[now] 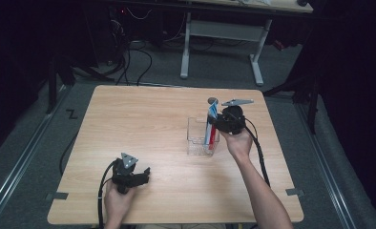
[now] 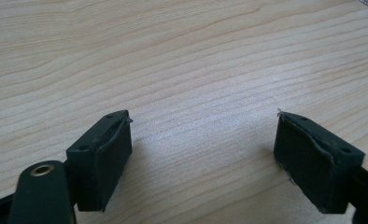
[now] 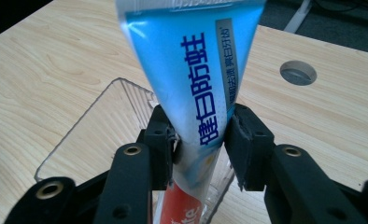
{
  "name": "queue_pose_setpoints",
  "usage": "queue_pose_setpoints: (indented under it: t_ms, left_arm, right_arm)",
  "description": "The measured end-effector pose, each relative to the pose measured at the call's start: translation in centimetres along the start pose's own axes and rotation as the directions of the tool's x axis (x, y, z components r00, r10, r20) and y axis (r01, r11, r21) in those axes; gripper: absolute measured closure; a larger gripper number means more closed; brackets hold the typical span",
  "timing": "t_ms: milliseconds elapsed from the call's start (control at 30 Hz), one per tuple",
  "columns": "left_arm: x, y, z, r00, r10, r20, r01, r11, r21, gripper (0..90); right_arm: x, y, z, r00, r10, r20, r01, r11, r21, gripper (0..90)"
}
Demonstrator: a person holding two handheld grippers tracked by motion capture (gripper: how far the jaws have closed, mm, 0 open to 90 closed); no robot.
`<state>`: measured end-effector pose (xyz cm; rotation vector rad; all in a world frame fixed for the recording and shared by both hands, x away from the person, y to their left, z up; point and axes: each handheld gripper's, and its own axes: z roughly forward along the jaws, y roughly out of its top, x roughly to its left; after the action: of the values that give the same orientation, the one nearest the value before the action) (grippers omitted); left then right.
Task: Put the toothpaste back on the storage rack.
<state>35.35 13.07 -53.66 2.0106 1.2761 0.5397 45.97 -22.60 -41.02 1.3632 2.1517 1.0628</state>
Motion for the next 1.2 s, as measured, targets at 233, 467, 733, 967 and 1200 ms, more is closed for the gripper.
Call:
queue_pose_setpoints:
  t_ms: [233,467,733,967,1200]
  left_arm:
    - [0.0,0.0,0.0,1.0000,0.000,0.000,0.000,1.0000,0.000,19.5]
    - [0.0,0.0,0.0,1.0000,0.000,0.000,0.000,1.0000,0.000,19.5]
    - [0.0,0.0,0.0,1.0000,0.000,0.000,0.000,1.0000,0.000,19.5]
    - [0.0,0.0,0.0,1.0000,0.001,-0.001,-0.001,1.0000,0.000,19.5]
    - [0.0,0.0,0.0,1.0000,0.001,-0.001,-0.001,1.0000,0.000,19.5]
  right_arm:
    - [-0.4,-0.4,-0.1,0.9999,0.007,0.011,-0.007,1.000,-0.010,58.7]
    - [-1.0,-0.9,-0.2,0.9992,0.040,0.001,-0.040,0.999,-0.005,51.5]
    - [-1.2,-1.2,-0.9,0.9994,0.035,0.004,-0.035,0.999,-0.029,48.2]
    - [-1.4,-1.3,-1.8,0.9994,0.035,0.001,-0.034,0.998,-0.050,46.9]
    - [-1.6,-1.5,-2.6,0.9995,0.030,0.004,-0.030,0.997,-0.065,46.9]
